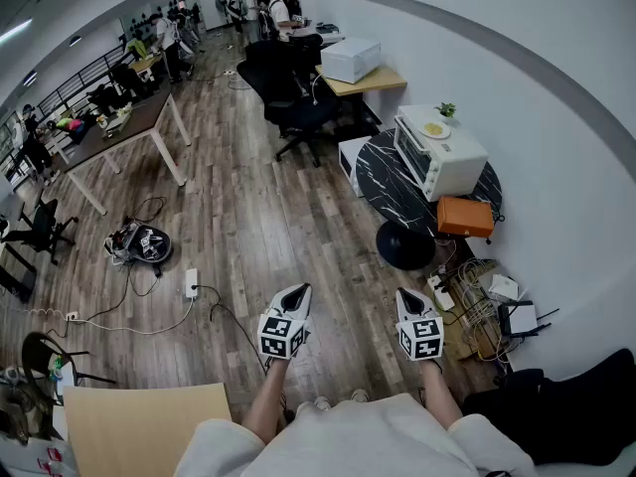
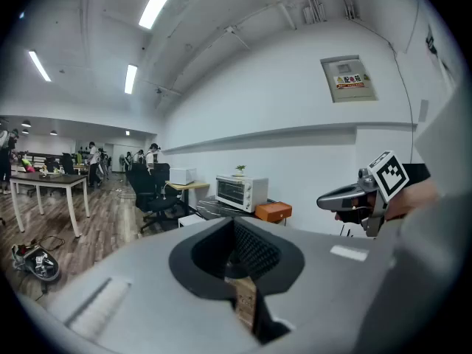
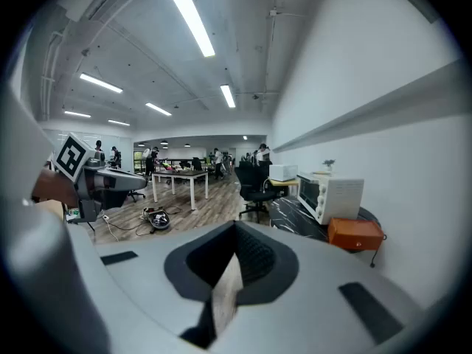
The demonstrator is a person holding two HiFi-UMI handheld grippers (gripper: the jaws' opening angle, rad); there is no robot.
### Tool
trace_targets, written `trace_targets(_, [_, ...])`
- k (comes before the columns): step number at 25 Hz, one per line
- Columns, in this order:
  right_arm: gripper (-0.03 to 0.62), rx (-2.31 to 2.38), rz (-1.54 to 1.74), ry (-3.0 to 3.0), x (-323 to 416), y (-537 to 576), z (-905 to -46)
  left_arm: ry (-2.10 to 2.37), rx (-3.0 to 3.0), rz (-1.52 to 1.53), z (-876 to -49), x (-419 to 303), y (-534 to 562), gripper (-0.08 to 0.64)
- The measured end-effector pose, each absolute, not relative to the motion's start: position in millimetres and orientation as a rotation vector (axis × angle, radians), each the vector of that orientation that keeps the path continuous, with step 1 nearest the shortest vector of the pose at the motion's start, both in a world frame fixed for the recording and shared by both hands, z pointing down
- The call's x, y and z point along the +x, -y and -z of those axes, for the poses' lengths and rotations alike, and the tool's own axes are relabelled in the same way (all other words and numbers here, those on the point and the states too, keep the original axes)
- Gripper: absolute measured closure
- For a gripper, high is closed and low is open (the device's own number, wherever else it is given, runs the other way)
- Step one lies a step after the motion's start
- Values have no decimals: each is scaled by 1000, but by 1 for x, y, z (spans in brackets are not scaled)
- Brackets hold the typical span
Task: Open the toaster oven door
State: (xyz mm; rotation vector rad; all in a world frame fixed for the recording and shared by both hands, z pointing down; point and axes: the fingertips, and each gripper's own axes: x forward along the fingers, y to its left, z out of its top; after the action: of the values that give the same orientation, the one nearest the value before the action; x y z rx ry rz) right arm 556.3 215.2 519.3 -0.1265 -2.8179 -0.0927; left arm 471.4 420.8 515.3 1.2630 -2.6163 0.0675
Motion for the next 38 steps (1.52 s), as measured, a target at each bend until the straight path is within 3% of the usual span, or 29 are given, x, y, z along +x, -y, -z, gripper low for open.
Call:
trace_targets(17, [578,-152,63,2795,570,-211,-533,2598,1287,-31,-521,482,-412,548])
trace_targets(21, [578,-153,87,2784,571,-205,-537,2571,1332,1,-522,487,-400,407])
trace_targets(24, [578,-155,89,2792,573,-201,-536,2568,1359,-6,-522,494,-391,353])
trace_targets(38, [578,-217,141,2813,570,-179,-541,2602,1320,29,-527,498,-358,350])
